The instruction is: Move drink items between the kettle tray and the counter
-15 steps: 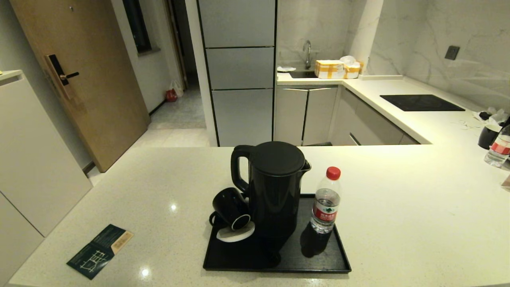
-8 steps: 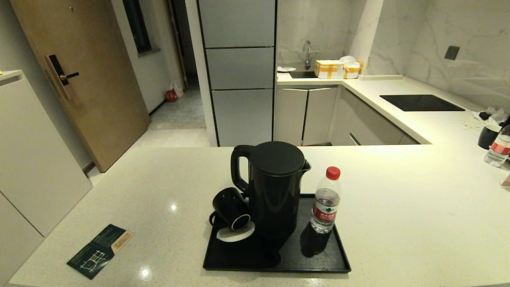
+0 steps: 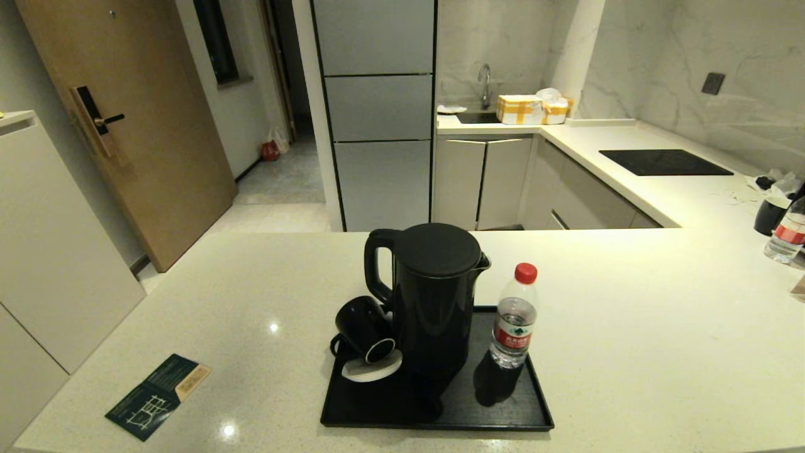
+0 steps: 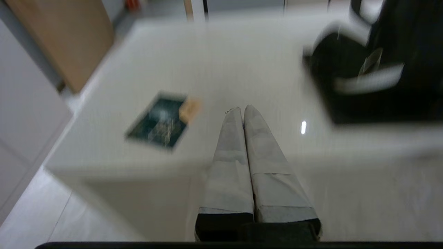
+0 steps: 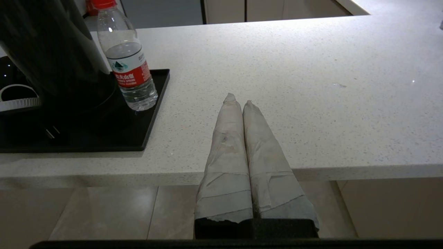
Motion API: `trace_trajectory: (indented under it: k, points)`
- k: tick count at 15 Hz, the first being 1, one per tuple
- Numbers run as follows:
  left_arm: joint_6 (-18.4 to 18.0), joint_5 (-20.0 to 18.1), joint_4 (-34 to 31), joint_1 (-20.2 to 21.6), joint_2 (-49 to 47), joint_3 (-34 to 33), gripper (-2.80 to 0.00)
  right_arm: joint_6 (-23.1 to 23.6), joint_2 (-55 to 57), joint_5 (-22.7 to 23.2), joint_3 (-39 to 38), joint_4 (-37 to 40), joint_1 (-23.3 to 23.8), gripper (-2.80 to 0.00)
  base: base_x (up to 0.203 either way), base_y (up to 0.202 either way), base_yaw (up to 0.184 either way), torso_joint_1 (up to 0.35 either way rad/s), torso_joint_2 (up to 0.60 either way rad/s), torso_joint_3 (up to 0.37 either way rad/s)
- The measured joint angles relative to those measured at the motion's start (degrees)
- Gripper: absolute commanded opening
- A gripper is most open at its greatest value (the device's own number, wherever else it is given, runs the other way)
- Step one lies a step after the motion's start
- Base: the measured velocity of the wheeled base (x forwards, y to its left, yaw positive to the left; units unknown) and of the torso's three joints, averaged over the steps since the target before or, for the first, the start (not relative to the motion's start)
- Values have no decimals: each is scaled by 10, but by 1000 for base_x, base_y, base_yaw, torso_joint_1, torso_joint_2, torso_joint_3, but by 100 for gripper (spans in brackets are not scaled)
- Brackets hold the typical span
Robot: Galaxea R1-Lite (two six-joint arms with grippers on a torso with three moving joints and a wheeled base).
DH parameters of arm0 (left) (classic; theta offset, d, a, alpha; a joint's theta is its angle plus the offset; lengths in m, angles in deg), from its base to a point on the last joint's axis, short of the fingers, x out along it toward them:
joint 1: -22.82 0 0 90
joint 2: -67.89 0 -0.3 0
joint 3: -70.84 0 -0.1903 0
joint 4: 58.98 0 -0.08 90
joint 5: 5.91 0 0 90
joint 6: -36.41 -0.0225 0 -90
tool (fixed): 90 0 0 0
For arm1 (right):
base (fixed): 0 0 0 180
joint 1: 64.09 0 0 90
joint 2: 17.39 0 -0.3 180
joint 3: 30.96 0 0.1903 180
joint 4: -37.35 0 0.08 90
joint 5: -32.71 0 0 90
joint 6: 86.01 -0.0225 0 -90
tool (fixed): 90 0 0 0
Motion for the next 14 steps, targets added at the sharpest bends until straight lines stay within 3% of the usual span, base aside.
trace_trajectory:
  k: [14]
  points:
    - [7, 1, 19, 0, 2, -11, -280, 0, 0, 0, 0, 0, 0, -280, 0, 0, 0, 0, 0, 0]
